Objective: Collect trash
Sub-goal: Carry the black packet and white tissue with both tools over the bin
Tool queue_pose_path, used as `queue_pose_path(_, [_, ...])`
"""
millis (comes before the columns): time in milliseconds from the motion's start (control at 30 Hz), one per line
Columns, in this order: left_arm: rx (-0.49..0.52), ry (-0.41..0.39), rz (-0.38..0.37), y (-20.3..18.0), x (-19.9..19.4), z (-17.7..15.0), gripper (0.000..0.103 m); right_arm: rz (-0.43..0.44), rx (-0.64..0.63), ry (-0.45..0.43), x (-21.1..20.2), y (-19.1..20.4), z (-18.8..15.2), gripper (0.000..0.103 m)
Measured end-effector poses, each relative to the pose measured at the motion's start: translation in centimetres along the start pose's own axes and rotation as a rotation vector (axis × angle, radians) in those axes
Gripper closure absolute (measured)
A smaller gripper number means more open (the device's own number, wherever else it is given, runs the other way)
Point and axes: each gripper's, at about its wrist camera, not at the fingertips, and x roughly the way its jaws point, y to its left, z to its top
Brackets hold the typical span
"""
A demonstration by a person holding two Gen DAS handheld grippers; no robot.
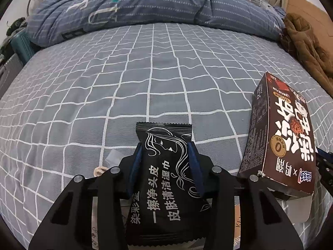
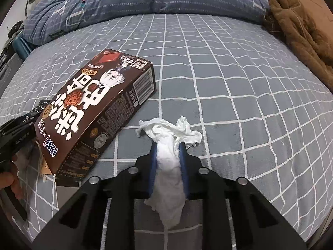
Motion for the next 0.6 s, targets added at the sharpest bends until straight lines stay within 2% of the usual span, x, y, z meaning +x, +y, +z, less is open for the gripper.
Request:
queue_pose_path(367, [-0.037, -0.06, -0.03, 0.7, -3.5, 0.9, 0.061, 0.017, 0.011, -0.078, -2.6, -0.1, 0.8, 0.088])
queue_pose_path(600, [-0.046, -0.084, -0.038, 0.4, -5.9, 0.2, 0.061, 0.019, -0.005, -0.124, -4.6, 0.5, 0.9, 0.088])
